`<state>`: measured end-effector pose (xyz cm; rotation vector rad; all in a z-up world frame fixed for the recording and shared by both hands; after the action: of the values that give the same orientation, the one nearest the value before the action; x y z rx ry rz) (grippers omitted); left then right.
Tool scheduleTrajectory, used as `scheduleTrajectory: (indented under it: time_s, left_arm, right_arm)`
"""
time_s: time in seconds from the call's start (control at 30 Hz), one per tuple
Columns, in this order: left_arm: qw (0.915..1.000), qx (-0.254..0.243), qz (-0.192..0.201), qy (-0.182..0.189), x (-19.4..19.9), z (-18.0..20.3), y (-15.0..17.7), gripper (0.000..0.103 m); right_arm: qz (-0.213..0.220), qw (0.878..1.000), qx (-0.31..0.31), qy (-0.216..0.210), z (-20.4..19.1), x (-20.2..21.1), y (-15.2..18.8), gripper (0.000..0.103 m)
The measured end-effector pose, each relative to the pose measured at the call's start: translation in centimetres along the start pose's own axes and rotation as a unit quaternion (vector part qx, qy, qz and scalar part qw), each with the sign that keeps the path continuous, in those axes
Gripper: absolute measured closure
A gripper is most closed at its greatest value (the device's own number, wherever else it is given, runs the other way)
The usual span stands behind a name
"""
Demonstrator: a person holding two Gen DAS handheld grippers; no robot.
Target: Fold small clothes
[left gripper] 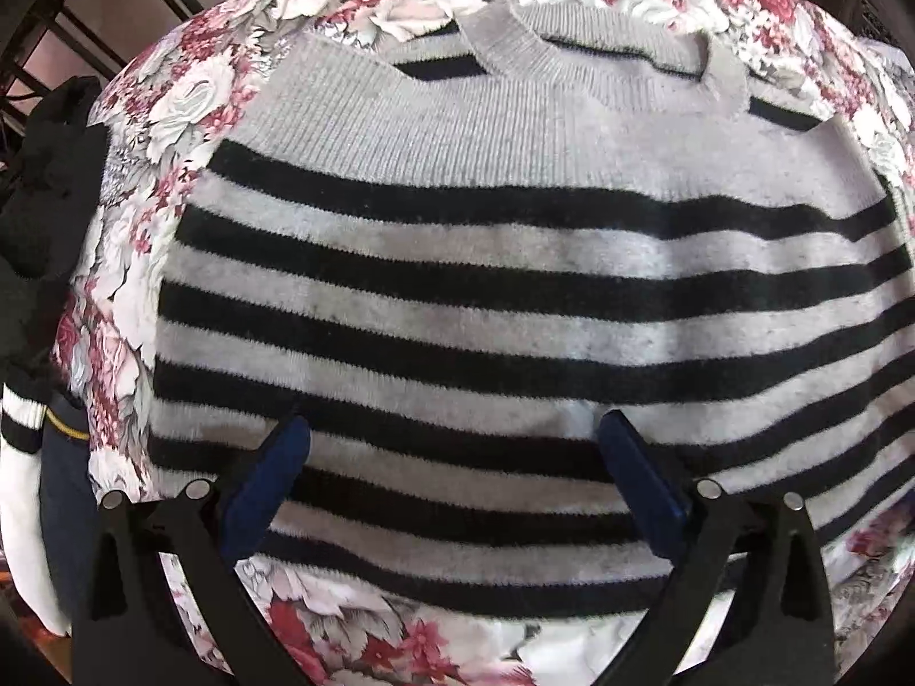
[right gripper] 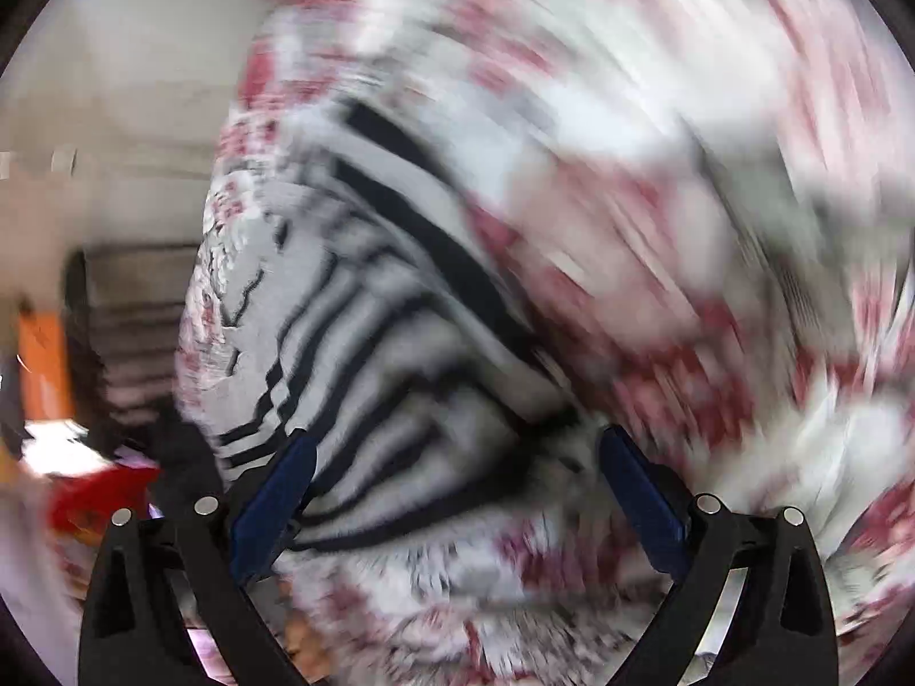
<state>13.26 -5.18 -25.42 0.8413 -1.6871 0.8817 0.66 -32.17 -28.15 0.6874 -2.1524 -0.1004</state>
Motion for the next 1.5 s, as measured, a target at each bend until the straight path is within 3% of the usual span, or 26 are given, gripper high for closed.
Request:
scheduleTrajectory:
  time_s: [0.1, 0.27, 0.47, 0.5, 0.63, 0.7, 0.83, 0.9, 1.0, 1.1, 1.17, 1.27, 1.4, 1.43, 1.5]
  left_arm:
    - [0.9998, -0.017, 0.002, -0.011, 1.0, 1.0, 0.5, 0.005]
    - [0.9978, -0.063, -0.013, -0.018, 1.9, 3.4, 2.7, 0.005]
    - [0.9971, -0.064, 0.001, -0.042, 3.4, 4.3, 3.9, 0.005]
    - [0.9972, -0.062, 0.002, -0.041, 2.7, 3.1, 2.9, 0.005]
    - [0.9975, -0.061, -0.013, -0.032, 1.3, 2.9, 2.8, 0.005]
    - [0.9971, -0.064, -0.013, -0.039, 1.2, 3.2, 2.5, 0.005]
    - [0.9971, -0.066, 0.005, -0.039, 1.6, 2.9, 2.0, 0.005]
    - [0.9981, -0.053, 0.019, -0.027, 2.0, 2.5, 1.8, 0.005]
    - [0.9985, -0.03, 0.043, -0.013, 2.7, 1.6, 1.3, 0.005]
    - [0.9983, -0.025, 0.051, -0.011, 2.8, 1.2, 0.8, 0.005]
    - [0.9989, -0.042, 0.018, -0.008, 0.9, 1.8, 1.4, 0.004]
    - [0.9992, -0.036, 0.014, -0.01, -0.1, 2.1, 1.8, 0.004]
    - [0.9997, -0.019, 0.016, 0.001, 0.8, 1.4, 1.2, 0.004]
    - [0.9998, -0.015, 0.015, 0.003, 0.7, 1.3, 1.3, 0.004]
    - [0.9998, -0.01, 0.007, 0.016, 0.3, 1.3, 1.5, 0.004]
  right_arm:
    - [-0.01, 0.997, -0.027, -0.076, 1.2, 1.0, 0.5, 0.004]
    - [-0.013, 0.993, -0.051, -0.103, 1.7, 0.9, -0.1, 0.003]
    - [-0.005, 0.996, -0.055, -0.068, 0.8, -1.0, -1.3, 0.003]
    - [-0.006, 0.996, -0.056, -0.066, 0.9, -1.1, -1.3, 0.003]
    - [-0.017, 0.994, -0.067, -0.083, 1.7, -1.2, -1.9, 0.003]
    - [-0.002, 0.995, -0.056, -0.084, 1.5, -1.3, -1.6, 0.003]
    - [0.05, 0.998, 0.041, 0.006, 0.0, -1.8, 0.2, 0.003]
    - [0.056, 0.996, 0.061, 0.023, -0.9, -1.7, 0.7, 0.003]
    - [0.061, 0.996, 0.07, -0.019, -2.3, -0.8, 0.7, 0.003]
    - [0.057, 0.996, 0.031, -0.057, -1.5, -0.8, -0.4, 0.003]
    - [0.063, 0.996, 0.016, -0.069, -1.1, -1.0, -0.9, 0.009]
    - [0.091, 0.993, 0.032, -0.061, -1.6, -0.2, -0.4, 0.036]
    - [0.11, 0.986, 0.092, -0.089, -4.8, 1.5, 0.8, 0.036]
    - [0.12, 0.985, 0.112, -0.061, -5.0, 1.1, 0.8, 0.034]
    - [0.113, 0.99, 0.086, -0.01, -3.7, -1.3, -0.2, 0.036]
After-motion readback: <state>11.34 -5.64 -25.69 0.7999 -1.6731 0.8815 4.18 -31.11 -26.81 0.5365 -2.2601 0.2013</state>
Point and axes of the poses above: each gripper's, at about its wrist camera, not at the fingertips, and x roughly against the way its jaws point, z to its right, y to its underside, the point moved 8 cm from there along -x, roughly the way its jaws point, and after that the axes turned 15 degrees about -x, right-handed, at the moved point
